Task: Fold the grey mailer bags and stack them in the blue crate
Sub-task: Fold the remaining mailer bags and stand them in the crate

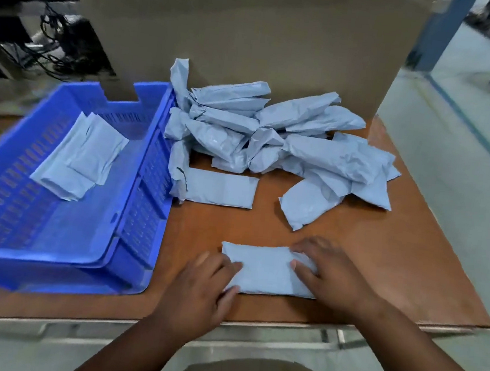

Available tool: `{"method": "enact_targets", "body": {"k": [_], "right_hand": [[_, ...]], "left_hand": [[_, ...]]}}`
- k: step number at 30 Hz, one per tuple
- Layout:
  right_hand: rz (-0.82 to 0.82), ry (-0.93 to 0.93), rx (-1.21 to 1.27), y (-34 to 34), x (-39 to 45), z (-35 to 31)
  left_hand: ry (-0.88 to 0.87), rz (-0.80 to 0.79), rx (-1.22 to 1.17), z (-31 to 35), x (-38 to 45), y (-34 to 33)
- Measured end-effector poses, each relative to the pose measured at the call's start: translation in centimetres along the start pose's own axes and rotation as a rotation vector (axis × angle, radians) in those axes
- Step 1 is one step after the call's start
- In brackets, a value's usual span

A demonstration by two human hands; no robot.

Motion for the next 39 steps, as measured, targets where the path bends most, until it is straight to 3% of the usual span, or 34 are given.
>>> {"method": "enact_targets", "body": {"k": [4,9,11,32,39], "right_hand": [[0.17,-0.007,-0.21,2.2,-0.2,-4.0],[-0.039,-0.21,-0.341,-2.2,0.8,-4.1],[-0.046,-0.256,-0.346,-3.3,0.6,-3.2],[-0.119,-0.256,-0.425,-4.2,0.7,-3.6],[-0.031,-0.101,-0.397,-1.8,1.0,-7.4]], "left_hand": [[0.047,0.026,0.008,-0.2,2.5,-0.7],[0.02,-0.161,0.123,0.9,6.2,-5.3],[0.03,-0.202,0.135,0.7,6.1,-6.6],[0.073,-0.278,0.133,-0.2,5.2,-7.7],[0.289,-0.236,0.143,-1.7,2.9,-4.4]]}}
Point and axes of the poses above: each hand's wrist, its own x-axis towards the middle knuckle, its own y-axis out of the back of the hand, z = x × y, the point moved 9 cm from there along x, towards the middle knuckle, and after that the axes turned 7 degrees about -x, right-handed, at the moved point
